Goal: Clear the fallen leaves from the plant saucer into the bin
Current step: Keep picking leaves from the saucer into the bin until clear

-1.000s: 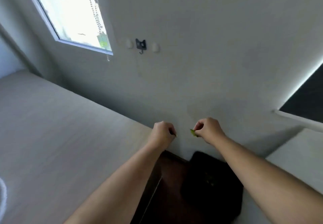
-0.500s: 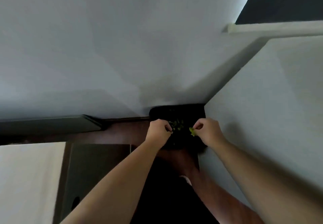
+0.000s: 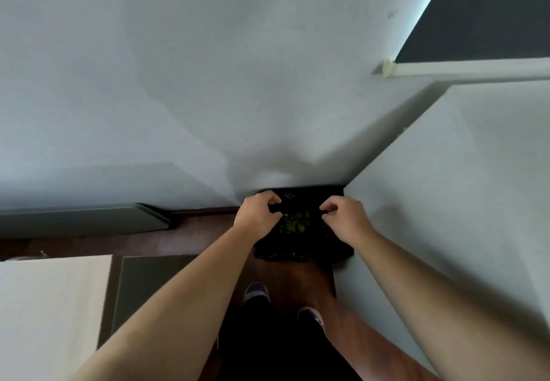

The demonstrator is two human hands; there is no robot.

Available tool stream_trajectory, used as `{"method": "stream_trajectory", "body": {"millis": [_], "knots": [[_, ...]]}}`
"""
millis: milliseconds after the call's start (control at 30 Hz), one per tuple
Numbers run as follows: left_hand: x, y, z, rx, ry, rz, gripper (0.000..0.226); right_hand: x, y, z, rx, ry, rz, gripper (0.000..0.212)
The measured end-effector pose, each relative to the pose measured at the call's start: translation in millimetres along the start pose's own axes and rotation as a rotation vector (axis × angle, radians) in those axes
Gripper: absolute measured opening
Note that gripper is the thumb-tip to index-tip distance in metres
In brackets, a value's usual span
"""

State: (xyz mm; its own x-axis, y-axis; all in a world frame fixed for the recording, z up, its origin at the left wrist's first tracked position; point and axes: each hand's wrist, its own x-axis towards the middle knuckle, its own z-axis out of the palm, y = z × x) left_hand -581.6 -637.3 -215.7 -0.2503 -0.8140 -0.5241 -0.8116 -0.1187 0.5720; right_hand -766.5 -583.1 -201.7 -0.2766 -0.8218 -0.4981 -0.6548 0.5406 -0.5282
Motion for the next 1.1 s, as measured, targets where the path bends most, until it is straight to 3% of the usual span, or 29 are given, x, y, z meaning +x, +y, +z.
{"method": "stream_trajectory", "body": {"millis": [200,467,767,967,1100], "knots": [[-59.7,15.1,-55.3,-0.019,0.191,-0.024,0.022,-24.4,-71.6,-25.9,-0.004,-0.014,-0.22,0.016],[-213.6,-20.2,-138.5,-0.076,0.656,-0.165,0.018,-122.0,-208.8,-11.3,-0.083,-0.136,-0.684,0.011],[-451.2,-140.5,-134.9,-0.188,1.03,-0.591,0.015,-314.5,-302.8,128.6,-0.313,-0.473,-1.194,0.011],[-580.9,-228.2,-66.9,-0.314,1.073,-0.877,0.015,-443.8,-305.8,240.3,-0.427,-0.72,-1.344,0.009],[-648.9,-287.1,-40.1,-0.355,1.07,-1.011,0.017,-506.2,-303.9,308.8,-0.504,-0.792,-1.407,0.015]]}}
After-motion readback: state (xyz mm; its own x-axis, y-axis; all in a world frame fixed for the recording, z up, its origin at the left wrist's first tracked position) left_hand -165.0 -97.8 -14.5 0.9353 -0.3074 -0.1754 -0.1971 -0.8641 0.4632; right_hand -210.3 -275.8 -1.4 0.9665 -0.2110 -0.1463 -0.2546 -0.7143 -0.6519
